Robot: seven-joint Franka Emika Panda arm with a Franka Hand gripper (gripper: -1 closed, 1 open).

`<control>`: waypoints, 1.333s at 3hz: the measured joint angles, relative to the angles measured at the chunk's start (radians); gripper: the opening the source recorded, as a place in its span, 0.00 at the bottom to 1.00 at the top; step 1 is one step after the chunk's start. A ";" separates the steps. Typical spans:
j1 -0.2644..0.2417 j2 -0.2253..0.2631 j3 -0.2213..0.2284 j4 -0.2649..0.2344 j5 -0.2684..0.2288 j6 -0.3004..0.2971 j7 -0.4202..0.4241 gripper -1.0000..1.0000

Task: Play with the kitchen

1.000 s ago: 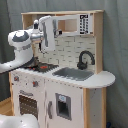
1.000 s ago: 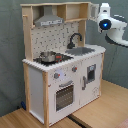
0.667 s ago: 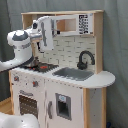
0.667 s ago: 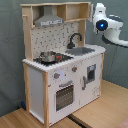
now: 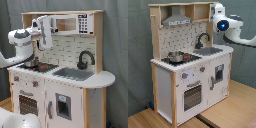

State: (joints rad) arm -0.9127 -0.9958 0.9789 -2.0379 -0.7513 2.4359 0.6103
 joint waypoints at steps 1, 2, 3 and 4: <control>-0.060 0.033 0.049 0.071 0.000 0.009 -0.022 0.00; -0.122 0.056 0.092 0.130 0.000 0.023 -0.043 0.00; -0.185 0.065 0.155 0.181 0.000 0.027 -0.053 0.00; -0.240 0.067 0.198 0.249 0.001 0.027 -0.082 0.00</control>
State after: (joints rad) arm -1.1528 -0.9285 1.1774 -1.7886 -0.7502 2.4625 0.5282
